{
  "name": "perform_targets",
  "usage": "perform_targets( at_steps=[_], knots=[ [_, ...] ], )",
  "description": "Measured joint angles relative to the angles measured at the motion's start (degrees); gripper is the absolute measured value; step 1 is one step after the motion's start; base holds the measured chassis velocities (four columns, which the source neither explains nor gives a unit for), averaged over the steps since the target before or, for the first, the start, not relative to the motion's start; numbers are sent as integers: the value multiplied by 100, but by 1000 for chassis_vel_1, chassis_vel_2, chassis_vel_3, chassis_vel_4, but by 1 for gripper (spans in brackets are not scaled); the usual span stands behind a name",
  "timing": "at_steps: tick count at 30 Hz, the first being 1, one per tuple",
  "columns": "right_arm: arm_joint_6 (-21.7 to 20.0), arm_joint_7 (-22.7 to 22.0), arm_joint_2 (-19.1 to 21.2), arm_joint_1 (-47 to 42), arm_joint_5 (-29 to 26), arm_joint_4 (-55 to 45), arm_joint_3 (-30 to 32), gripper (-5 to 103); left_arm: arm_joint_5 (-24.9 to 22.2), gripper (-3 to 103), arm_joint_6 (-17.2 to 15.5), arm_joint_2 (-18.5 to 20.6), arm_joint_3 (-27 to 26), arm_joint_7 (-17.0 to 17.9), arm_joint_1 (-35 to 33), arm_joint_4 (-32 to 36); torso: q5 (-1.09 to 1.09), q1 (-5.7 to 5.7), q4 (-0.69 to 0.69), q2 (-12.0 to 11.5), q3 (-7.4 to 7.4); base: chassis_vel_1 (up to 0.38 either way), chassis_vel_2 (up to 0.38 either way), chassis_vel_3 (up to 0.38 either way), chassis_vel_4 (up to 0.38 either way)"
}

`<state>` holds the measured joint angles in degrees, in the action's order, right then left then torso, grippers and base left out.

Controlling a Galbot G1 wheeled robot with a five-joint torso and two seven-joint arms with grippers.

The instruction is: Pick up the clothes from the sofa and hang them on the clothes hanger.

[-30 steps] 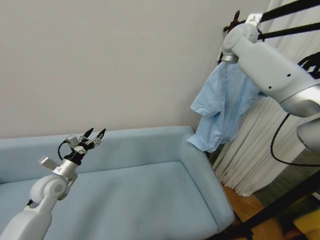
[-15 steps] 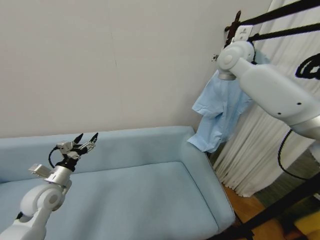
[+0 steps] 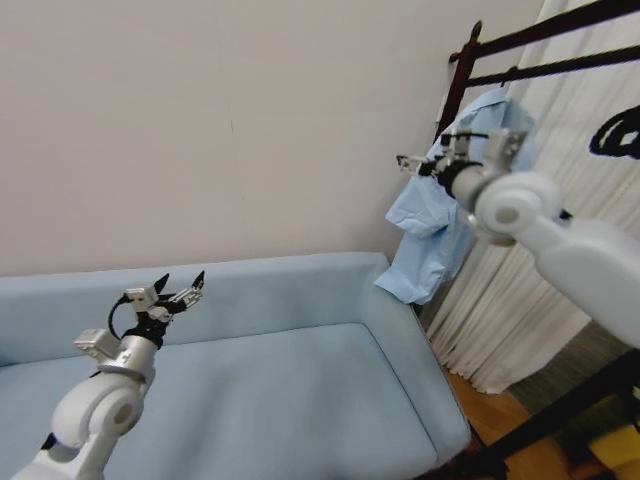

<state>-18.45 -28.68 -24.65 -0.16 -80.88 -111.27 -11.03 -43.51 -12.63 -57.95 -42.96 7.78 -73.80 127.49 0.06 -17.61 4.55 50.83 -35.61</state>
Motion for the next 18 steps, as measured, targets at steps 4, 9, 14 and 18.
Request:
perform_targets(
  at_steps=[4,9,14,18],
  knots=[
    [367,32,-60,-1143,801,-375,372,100,331,100,-25,-196,-43,-4,-184,30,-7,-1,-8,0,-1,0,0,0,0],
    [487,-57,-568,-2331,1677,-656,744,100,623,100,-63,-573,-81,-13,-474,177,-7,-1,-13,-1,-2,0,0,0,0],
    [508,13,-1211,-3407,2536,-684,1188,100,1017,100,-12,-1060,-66,-70,-718,243,-5,-1,-9,-1,-2,0,0,0,0],
    [457,56,-1599,-4067,3053,-763,1519,100,1300,100,80,-1282,-25,-85,-866,276,-5,-1,-9,-1,-1,0,0,0,0]
  ],
)
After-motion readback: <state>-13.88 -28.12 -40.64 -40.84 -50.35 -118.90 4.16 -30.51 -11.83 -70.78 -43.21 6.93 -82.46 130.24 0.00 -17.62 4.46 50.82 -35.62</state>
